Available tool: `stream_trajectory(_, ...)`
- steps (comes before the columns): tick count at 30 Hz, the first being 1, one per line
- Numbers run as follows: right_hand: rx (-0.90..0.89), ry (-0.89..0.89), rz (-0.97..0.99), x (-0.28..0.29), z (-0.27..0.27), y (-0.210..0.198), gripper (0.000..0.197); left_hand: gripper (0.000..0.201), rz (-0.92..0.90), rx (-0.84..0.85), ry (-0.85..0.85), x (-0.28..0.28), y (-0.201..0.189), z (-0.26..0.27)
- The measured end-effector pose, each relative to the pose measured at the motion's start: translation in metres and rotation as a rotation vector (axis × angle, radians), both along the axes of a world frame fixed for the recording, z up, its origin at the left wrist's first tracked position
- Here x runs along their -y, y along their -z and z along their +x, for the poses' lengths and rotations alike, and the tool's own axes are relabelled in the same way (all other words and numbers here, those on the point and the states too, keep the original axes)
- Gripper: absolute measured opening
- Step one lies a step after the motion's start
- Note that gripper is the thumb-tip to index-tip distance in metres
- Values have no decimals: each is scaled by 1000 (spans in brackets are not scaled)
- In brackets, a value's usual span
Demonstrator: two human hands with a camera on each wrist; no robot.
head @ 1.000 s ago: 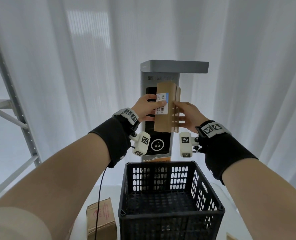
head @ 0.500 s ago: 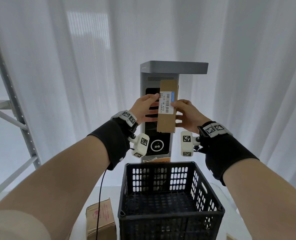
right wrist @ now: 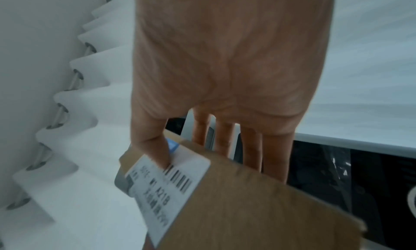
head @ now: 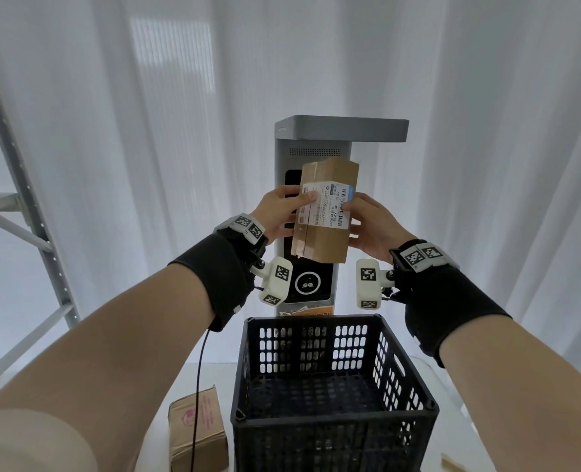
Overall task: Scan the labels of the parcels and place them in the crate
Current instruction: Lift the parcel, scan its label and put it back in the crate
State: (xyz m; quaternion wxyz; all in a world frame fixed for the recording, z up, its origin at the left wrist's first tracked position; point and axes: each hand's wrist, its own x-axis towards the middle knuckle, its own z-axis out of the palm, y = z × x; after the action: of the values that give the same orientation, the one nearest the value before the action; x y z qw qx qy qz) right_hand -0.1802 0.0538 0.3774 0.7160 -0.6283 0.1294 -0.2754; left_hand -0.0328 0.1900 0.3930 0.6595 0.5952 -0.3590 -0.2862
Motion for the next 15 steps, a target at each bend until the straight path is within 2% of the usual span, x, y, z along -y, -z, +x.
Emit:
stream_trajectory(3,-22,32,-50,0,-2,0,19,39,-3,-10,-26,0,5,3)
stream_trajectory(6,-21,67,-54,-2,-1,2,24,38,-14,-16,-46,-1,8,3)
stream_trajectory(9,13,162,-93,-3,0,4,29,30,-26,-16,-78,-2,9,4)
stream_trajectory(15,-6,321,-187,0,0,9,10,19,-23,-32,-111,-4,11,6)
